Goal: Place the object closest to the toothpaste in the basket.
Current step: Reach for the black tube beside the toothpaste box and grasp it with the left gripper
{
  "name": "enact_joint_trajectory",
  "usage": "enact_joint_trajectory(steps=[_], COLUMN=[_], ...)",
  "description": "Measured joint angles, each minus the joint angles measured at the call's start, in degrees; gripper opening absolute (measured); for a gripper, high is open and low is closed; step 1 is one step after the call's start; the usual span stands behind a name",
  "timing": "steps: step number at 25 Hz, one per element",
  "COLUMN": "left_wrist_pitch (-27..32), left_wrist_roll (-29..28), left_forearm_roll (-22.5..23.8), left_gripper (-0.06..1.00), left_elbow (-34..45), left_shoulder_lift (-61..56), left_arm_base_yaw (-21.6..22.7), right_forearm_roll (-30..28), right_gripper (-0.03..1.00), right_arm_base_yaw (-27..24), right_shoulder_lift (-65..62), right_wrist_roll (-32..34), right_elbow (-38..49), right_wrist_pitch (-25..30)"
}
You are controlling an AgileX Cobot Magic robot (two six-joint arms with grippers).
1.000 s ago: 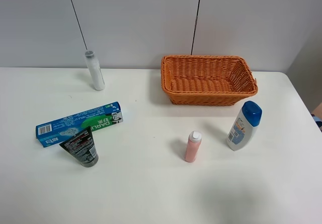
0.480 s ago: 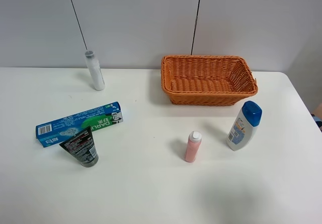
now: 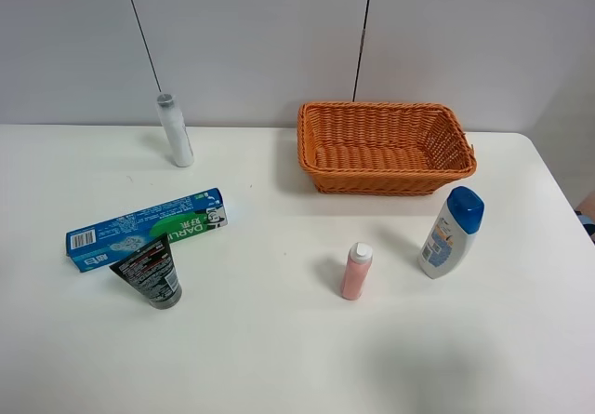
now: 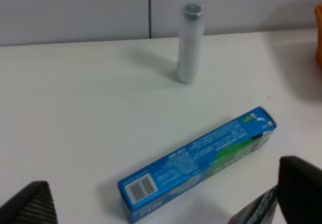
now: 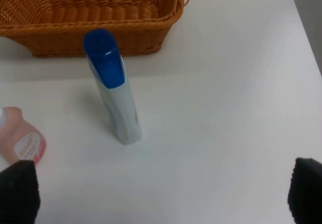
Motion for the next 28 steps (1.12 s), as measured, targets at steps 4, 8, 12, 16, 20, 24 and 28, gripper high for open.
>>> enact_joint_trajectory(steps=[4, 8, 12, 16, 20, 24, 28], left_wrist_pitch=[-4.8, -5.5, -5.7, -5.9, -6.3, -8.4, -10.2], left_wrist_roll=[8.6, 12.5, 12.9, 13.0, 13.0, 13.0, 13.0], left_forearm_roll=[-2.8, -0.1, 3.6, 5.3, 5.4, 5.4, 5.4], left_gripper=[0.85, 0.85, 0.85, 0.85, 0.85, 0.85, 0.85], left_elbow=[-0.2, -0.2, -0.2, -0.2, -0.2, -0.2, -0.2], left_shoulder_lift=[9.3, 15.9, 22.4, 30.5, 37.6, 42.8, 47.7], left_arm_base_yaw=[-2.9, -10.4, -18.9, -24.7, -27.7, -27.9, -27.9], right_forearm_roll=[0.0, 0.0, 0.0, 0.0, 0.0, 0.0, 0.0], right_gripper=[0.99, 0.99, 0.99, 0.99, 0.99, 0.99, 0.99], right_arm_base_yaw=[0.0, 0.0, 0.0, 0.0, 0.0, 0.0, 0.0], right_shoulder_lift=[0.0, 0.0, 0.0, 0.0, 0.0, 0.0, 0.0], right_wrist_roll=[0.0, 0.0, 0.0, 0.0, 0.0, 0.0, 0.0], right_elbow=[0.0, 0.0, 0.0, 0.0, 0.0, 0.0, 0.0], right_wrist_pitch=[0.0, 0.0, 0.0, 0.0, 0.0, 0.0, 0.0])
